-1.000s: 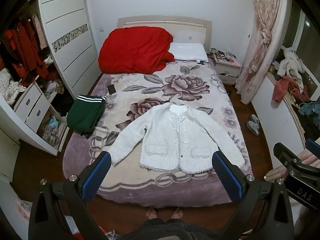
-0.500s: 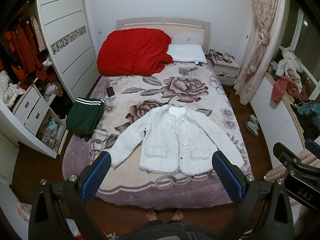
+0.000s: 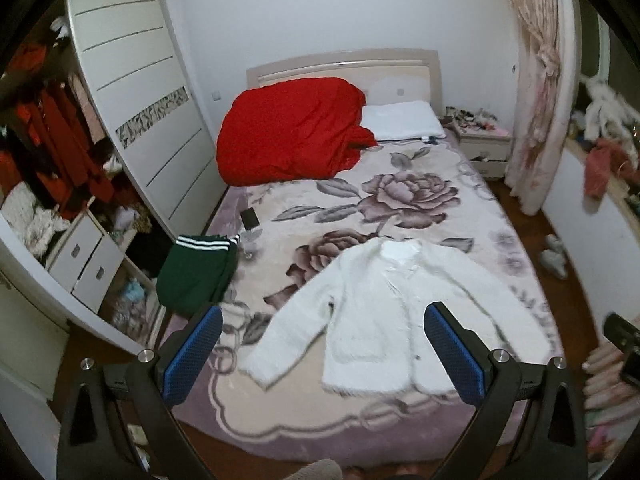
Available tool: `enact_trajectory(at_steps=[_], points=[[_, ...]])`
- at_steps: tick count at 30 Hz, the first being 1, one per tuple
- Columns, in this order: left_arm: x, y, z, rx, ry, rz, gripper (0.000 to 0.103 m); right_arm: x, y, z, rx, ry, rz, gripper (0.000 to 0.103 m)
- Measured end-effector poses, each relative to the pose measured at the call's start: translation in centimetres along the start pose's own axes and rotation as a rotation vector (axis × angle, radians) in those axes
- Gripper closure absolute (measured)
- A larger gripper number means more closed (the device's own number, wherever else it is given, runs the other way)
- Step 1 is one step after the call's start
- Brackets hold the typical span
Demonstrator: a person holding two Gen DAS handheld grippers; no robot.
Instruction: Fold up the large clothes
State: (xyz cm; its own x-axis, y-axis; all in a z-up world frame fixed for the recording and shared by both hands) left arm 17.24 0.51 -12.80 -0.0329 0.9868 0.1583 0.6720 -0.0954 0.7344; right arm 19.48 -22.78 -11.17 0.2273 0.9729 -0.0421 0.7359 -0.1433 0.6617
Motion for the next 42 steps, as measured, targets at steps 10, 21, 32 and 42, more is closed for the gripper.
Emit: enact_trajectory(at_steps=[10,21,32,42], points=[[-6.3,-8.7,17.5,0.215,0.056,0.029,0.0,-17.3,-13.1,27.3,0.347,-0.065,0.527,0.048],[-16.6,-21.2,32.9,0.49,0.136,0.073,0.0,-35.0,-31.7,55.3,0.505,-0.052,1.045,0.025],[-23.4,-24.6,40.1,0.543,0.108,0.098,0.0,-32.1,-31.1,64.9,0.495,0.17,1.121,0.074],[-29.8,-19.8,44.2,0.479,-0.02,0.121,0.0,-39.4,-21.6,65.1,0.334,0.106,0.954,0.09]])
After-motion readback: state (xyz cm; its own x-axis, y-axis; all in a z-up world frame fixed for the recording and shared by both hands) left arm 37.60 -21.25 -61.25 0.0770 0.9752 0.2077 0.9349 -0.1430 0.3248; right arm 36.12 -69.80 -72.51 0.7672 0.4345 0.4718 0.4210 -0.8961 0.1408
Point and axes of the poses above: each gripper's, at about its wrist camera, not at the fingertips, and z roughly the way its jaws point, x to its left, y to its top, the point moved 10 cm from there along z, roughly the way its jaws point, and after that the axes turned 5 degrees about -x, right-handed, at the moved point
